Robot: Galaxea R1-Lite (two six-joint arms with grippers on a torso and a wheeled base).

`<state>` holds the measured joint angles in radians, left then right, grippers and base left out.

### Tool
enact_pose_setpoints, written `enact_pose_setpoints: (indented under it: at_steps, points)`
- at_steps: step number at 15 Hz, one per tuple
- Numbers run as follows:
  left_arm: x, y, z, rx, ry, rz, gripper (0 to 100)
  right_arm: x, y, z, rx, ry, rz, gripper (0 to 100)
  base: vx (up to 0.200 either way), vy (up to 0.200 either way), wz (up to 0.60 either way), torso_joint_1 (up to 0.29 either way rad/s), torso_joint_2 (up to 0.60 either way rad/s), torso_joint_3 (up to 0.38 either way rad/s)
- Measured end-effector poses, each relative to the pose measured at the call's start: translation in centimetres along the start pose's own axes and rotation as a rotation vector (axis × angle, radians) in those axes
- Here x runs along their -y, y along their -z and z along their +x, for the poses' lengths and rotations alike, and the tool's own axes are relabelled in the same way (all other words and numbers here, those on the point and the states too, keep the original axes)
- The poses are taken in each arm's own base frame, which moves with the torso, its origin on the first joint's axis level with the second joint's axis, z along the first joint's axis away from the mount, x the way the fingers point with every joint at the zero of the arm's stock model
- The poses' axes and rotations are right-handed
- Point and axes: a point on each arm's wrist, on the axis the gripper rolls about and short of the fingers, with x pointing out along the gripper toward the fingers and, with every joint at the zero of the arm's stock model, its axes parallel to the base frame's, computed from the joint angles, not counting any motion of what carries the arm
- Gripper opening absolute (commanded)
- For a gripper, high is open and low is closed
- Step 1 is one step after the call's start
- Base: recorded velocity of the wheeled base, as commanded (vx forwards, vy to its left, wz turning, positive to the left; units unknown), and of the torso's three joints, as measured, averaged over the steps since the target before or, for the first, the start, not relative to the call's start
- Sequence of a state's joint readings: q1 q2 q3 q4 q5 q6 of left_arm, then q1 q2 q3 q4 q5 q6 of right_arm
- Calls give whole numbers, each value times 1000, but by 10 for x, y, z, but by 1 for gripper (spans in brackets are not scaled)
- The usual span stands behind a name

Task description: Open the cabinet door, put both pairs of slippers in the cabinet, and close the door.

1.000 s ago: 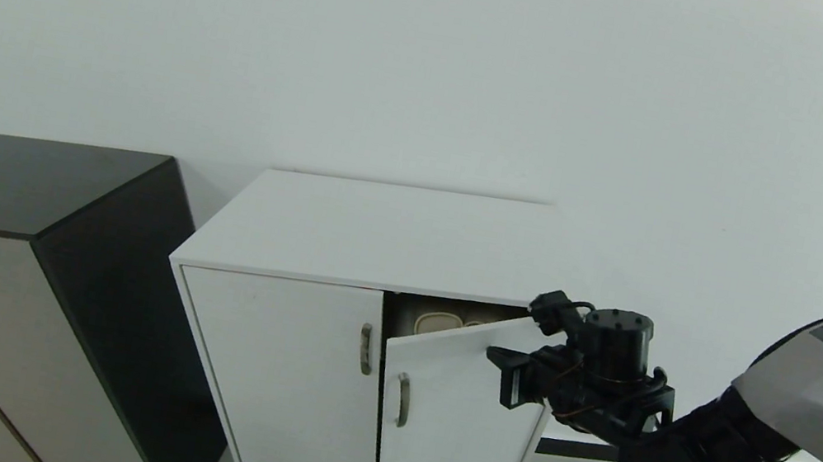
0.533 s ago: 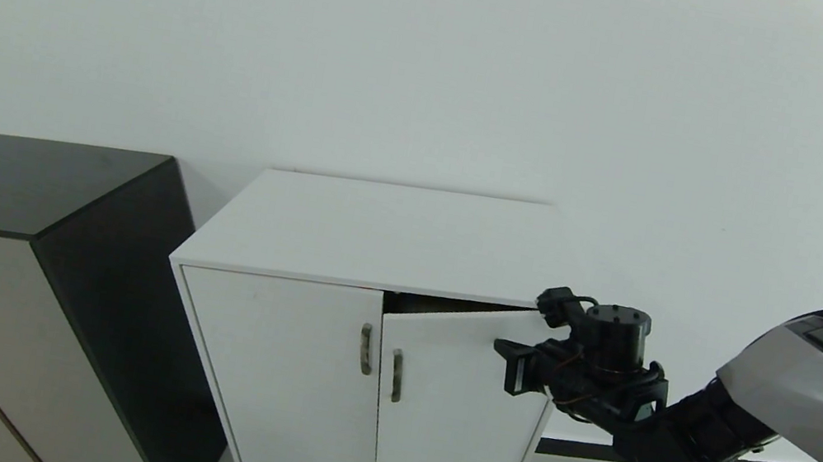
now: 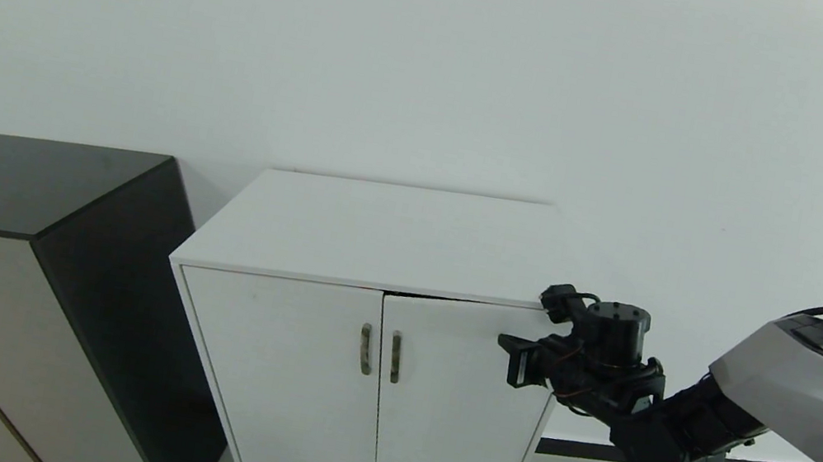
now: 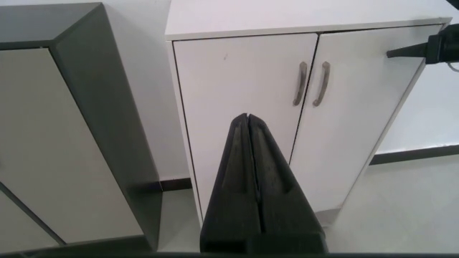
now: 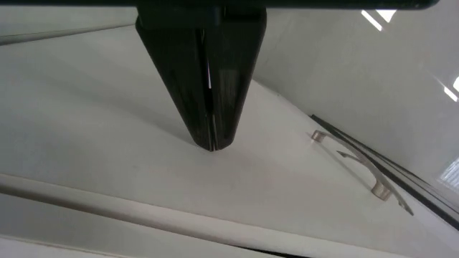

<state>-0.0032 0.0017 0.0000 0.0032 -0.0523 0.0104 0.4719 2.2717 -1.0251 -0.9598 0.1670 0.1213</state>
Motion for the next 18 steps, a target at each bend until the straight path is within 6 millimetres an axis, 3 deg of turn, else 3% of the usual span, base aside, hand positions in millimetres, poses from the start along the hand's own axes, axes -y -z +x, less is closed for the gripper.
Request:
enact_pose_setpoints:
  at_steps: [18]
  points:
    - [0,0,0,0,1,3,0,3,9,9,-13,4,0,0,0,0,0,0,0,0]
